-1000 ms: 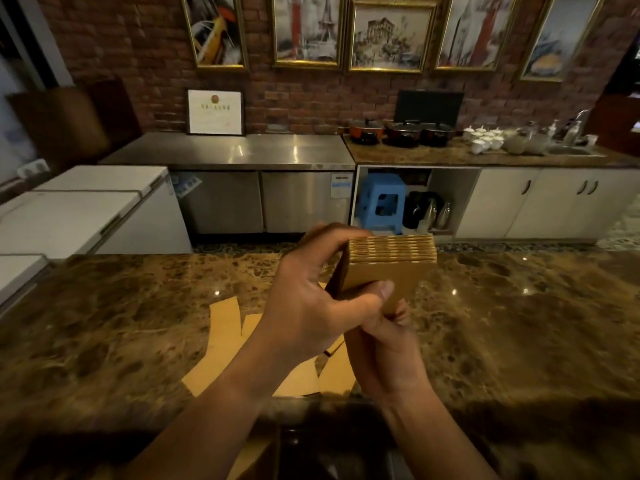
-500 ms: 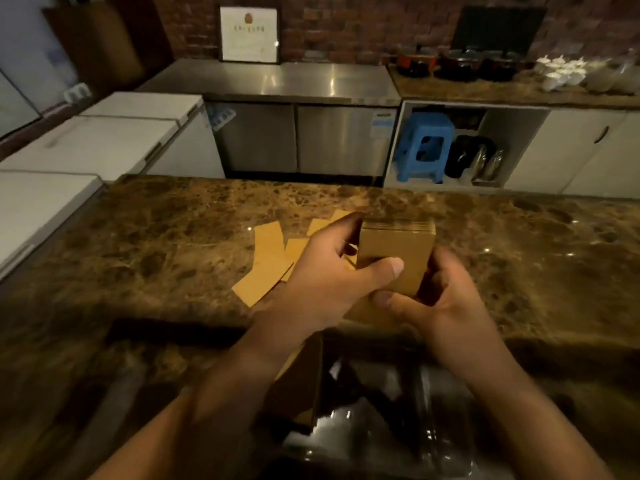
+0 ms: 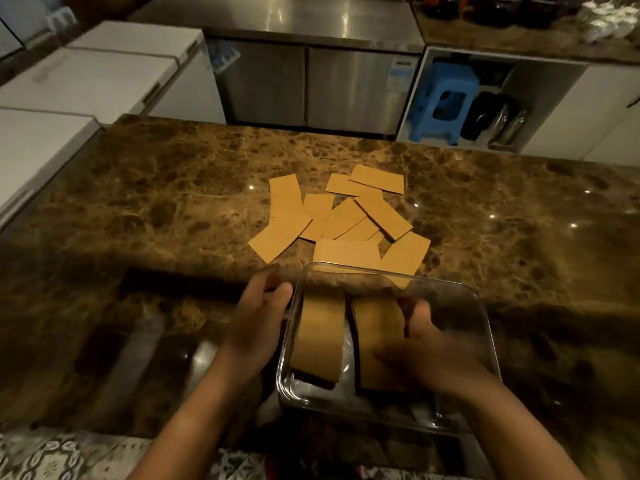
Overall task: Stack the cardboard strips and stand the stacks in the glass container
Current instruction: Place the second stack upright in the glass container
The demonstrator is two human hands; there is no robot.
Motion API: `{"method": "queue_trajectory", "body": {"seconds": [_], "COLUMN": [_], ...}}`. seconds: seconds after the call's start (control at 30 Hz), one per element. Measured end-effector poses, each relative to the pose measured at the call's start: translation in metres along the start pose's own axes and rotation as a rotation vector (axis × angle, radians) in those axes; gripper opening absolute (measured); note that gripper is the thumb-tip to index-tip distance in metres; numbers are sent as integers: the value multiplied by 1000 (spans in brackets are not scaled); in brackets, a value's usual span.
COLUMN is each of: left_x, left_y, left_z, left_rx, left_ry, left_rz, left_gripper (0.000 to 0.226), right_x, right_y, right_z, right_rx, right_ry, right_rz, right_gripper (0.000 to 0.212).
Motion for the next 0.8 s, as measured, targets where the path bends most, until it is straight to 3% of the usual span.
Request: {"method": "queue_trajectory", "body": {"seconds": [0.13,0.2,0.37,0.5,0.57,0.7,0.8], "left_x": [20,19,9,11,13,10,-1], "left_y": [7,8,8,8,6,-6,-22], "left_z": [-11,-14,-17,-13,-11,-5,3], "left_rx": [22,38,57,17,23,43,63], "left_ry": [-44,-108,-182,-182,-220,-245,-248], "left_rz": [85,48,19,12,14,79,91], "left_gripper": [16,27,54,17,17,19,36], "right_x": [-1,2,21,26,27,38,45], "right_y": [-8,-8,0,4,4,8,16], "right_z": [-11,-12,-5,-3,-2,7,28], "right_rx": [-10,-28,-58,-49,-51,-97,-35], "right_ry": [-32,27,178,224,243,399,327], "right_rz": [-82,-95,-17,29,38,105,182], "right_gripper": [87,84,53,43,39,59,65]}}
Point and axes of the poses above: each hand's wrist, its own y-axis away from the middle knuckle, its own z-axis out of the back of the hand, x = y × z, the point moved 10 cm from there along -y, towards the middle knuckle, and after that the axes turned 14 degrees about y, right-handed, at the moved point
